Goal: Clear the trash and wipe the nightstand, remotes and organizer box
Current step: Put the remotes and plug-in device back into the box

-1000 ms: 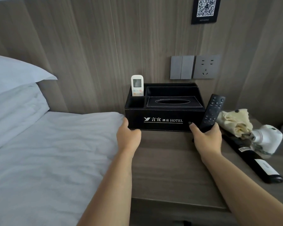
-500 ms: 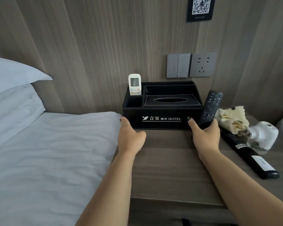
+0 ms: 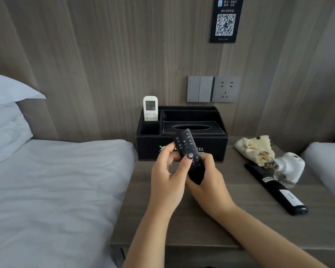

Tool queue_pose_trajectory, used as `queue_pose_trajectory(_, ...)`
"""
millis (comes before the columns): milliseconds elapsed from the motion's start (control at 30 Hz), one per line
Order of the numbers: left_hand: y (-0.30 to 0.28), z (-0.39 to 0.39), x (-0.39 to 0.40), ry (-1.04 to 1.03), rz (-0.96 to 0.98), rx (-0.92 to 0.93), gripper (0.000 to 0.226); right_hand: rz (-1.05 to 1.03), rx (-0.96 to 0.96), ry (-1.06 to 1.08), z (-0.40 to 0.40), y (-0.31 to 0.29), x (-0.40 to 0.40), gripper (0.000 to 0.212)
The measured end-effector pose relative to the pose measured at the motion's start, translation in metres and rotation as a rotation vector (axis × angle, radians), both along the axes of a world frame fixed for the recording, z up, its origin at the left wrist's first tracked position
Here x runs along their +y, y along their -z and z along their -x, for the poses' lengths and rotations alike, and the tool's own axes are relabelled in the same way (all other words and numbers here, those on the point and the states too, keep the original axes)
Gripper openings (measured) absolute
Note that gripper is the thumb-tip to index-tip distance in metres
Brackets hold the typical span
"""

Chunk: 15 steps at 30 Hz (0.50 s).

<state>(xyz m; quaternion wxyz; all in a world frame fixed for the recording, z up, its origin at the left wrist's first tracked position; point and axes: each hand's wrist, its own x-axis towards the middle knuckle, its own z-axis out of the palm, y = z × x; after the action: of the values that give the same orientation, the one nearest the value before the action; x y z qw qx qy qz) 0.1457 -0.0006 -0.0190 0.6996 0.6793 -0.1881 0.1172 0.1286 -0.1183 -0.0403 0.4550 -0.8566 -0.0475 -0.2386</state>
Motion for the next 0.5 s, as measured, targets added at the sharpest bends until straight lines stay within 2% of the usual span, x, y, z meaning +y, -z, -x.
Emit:
queue_pose_trajectory(167, -0.009, -0.006, 0.006, -0.102, 0.183, -0.001, 0.025, 0.117, 0.073, -0.135, -0.004, -0.030, -0.005, 0.055)
queue_pose_trajectory(233, -0.013, -0.013, 0.014, -0.133, 0.239, -0.009, 0.022, 0.021, 0.071, -0.200, -0.007, -0.055, -0.013, 0.055)
queue_pose_trajectory(333, -0.017, -0.023, 0.024, -0.136, 0.252, -0.017, 0.016, -0.157, 0.064, -0.226, -0.018, -0.105, -0.017, 0.034)
queue_pose_trajectory(500, -0.015, -0.029, 0.029, -0.156, 0.216, -0.008, 0.014, -0.059, 0.293, -0.360, -0.044, -0.148, 0.005, 0.021)
